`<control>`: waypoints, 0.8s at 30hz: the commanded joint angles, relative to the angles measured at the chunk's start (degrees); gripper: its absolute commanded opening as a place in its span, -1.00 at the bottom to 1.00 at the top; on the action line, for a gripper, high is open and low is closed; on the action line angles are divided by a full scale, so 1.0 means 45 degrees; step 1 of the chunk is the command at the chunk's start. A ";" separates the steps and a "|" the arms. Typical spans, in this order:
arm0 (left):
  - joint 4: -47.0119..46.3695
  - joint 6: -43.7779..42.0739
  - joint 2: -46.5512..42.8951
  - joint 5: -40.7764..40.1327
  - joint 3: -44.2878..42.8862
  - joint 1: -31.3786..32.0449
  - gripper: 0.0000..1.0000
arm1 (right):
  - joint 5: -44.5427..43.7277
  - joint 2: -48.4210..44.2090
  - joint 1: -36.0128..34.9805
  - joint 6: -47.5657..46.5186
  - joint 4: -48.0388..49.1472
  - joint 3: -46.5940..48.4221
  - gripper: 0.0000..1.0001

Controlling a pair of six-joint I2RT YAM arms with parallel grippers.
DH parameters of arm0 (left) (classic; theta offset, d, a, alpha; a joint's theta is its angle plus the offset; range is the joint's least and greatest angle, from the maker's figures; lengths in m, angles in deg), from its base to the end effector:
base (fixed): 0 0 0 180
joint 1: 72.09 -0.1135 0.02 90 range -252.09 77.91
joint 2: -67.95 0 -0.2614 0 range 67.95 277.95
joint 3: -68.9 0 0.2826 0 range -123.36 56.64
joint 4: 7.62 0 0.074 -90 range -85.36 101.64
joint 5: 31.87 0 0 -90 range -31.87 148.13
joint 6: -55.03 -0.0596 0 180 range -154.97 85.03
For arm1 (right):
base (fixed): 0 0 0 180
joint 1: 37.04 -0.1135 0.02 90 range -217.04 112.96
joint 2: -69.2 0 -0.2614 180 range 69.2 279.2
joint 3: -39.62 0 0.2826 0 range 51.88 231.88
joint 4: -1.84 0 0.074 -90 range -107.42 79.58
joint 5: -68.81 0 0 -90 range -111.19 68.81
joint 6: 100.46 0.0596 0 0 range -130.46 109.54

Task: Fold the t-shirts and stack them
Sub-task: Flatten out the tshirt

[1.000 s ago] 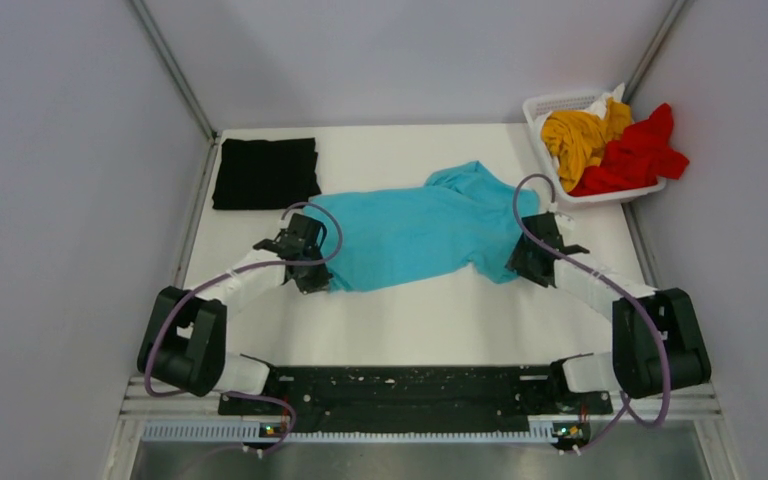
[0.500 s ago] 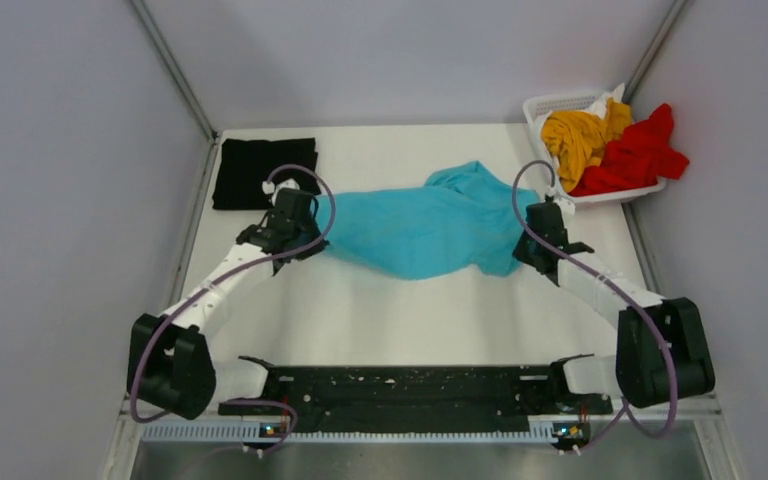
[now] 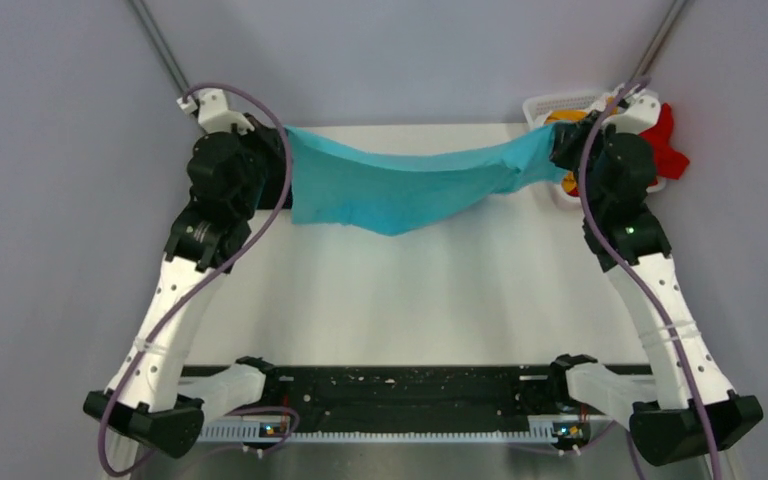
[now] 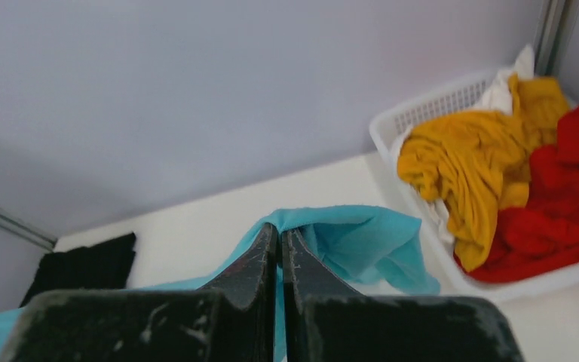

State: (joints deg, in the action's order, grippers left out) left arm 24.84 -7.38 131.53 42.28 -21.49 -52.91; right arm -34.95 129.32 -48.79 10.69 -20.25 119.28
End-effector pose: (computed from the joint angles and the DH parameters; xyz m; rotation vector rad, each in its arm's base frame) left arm 0.2760 -0.0788 0.4621 -0.3319 1.6470 -0.3864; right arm 0.2847 0.0447 0.4288 0.3169 1.5884 0.2496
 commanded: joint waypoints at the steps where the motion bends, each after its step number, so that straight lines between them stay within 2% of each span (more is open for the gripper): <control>1: -0.0925 -0.1591 -0.0919 0.0817 -0.1798 -0.0070 -1.00 | 0.0750 -0.0563 0.0083 -0.1254 0.0236 0.2388 -1.00; 8: -0.0759 -0.2506 -0.2498 0.2001 -0.3648 -0.0063 -1.00 | 0.2480 -0.1001 0.0071 -0.2079 -0.0878 0.5715 -1.00; 16: -0.1007 -0.2494 -0.4160 0.4293 -0.3981 -0.0076 -1.00 | 0.4043 -0.1704 0.0075 -0.2802 -0.2957 0.8729 -1.00; 20: -0.0765 -0.2346 -0.4080 0.5121 -0.4597 -0.0063 -1.00 | 0.4987 -0.1771 0.0075 -0.2934 -0.3272 0.9608 -1.00; 24: -0.0870 -0.2267 -0.3723 0.4668 -0.4655 -0.0068 -1.00 | 0.4891 -0.1488 0.0073 -0.3090 -0.3270 0.9754 -1.00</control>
State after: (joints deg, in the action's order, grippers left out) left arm 22.61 -17.52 111.77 62.58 -41.77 -52.91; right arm -14.75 120.47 -48.79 -1.51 -33.65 162.73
